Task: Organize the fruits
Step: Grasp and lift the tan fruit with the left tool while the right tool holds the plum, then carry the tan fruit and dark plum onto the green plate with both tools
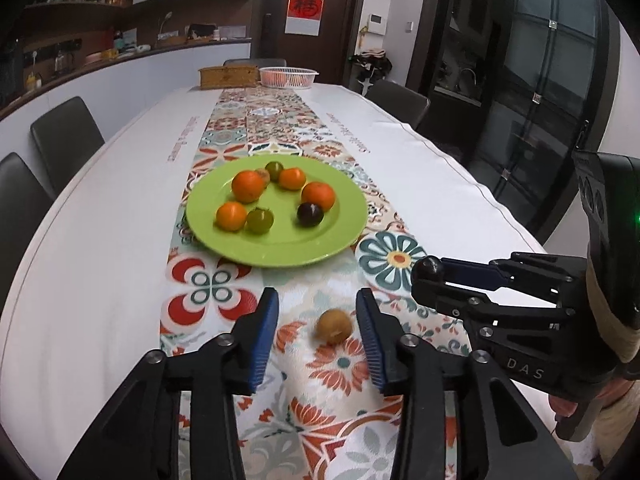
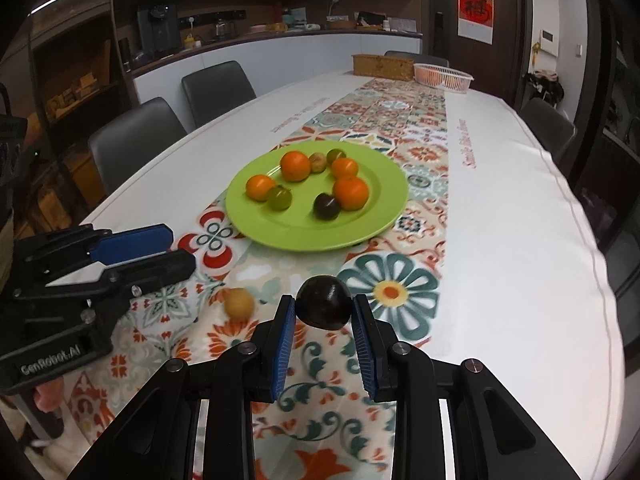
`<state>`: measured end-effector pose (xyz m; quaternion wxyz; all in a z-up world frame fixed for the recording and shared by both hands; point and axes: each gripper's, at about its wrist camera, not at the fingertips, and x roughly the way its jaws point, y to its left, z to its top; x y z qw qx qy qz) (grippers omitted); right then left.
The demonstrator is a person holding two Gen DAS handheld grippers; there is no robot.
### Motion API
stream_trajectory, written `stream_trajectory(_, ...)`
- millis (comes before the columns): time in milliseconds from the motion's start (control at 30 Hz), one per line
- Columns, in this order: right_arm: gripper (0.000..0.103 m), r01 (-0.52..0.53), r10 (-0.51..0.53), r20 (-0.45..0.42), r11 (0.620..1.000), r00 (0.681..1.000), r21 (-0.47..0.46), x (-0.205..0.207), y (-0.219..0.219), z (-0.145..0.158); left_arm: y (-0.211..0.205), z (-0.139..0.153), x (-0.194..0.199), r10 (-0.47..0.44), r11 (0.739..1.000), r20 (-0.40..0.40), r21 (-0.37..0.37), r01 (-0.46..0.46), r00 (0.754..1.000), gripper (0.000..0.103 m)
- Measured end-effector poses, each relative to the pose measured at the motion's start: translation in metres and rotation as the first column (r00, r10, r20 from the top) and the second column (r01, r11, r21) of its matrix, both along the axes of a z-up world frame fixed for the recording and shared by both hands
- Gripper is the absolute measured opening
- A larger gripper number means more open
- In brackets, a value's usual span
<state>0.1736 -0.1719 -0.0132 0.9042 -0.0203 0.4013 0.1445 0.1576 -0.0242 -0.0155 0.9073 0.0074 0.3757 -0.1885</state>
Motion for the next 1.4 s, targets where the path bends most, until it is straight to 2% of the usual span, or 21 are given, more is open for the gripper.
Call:
stream_trajectory(67,0.030,0.003,-0.003,-0.008,1.000,1.000,0.013,-0.003,0.004,-0.004,0.001,-0.005,0.001,-0.002,1.000,-0.016,0.006,0.002,1.000,0.047)
stream_trajectory(300,0.030,0.044,-0.042,-0.049,0.999,0.998,0.026,-0.006,0.003,-0.016,-0.010,-0.024,0.002,-0.060,0.998,-0.041,0.018,0.061,0.997,0.047)
stream_trajectory(467,0.030,0.080,-0.080,-0.060,0.997,0.995,0.001,-0.008,-0.004,-0.020,-0.023,-0.038,0.005,-0.107,0.994,-0.072,0.022,0.109,0.992,0.047)
stream_trajectory(533,0.030,0.096,-0.095,-0.069,0.995,0.993,0.009,-0.009,-0.007,-0.021,-0.026,-0.044,0.007,-0.116,0.993,-0.089,0.019,0.118,0.989,0.045)
stream_trajectory(667,0.030,0.117,-0.115,-0.085,0.993,0.990,0.017,-0.007,-0.011,-0.025,-0.031,-0.054,0.010,-0.112,0.992,-0.110,0.044,0.118,0.988,0.031)
stream_trajectory(767,0.030,0.124,-0.121,-0.094,0.992,0.988,0.022,-0.006,-0.013,-0.028,-0.033,-0.057,0.012,-0.110,0.992,-0.116,0.054,0.117,0.987,0.029)
stream_trajectory(1100,0.030,0.124,-0.120,-0.107,0.992,0.987,0.031,-0.006,-0.013,-0.032,-0.032,-0.051,0.012,-0.107,0.993,-0.099,0.043,0.112,0.989,0.028)
stream_trajectory(1400,0.030,0.108,-0.105,-0.078,0.993,0.991,0.039,0.000,-0.008,-0.019,-0.022,-0.026,0.014,-0.091,0.995,-0.034,0.029,0.092,0.995,0.028)
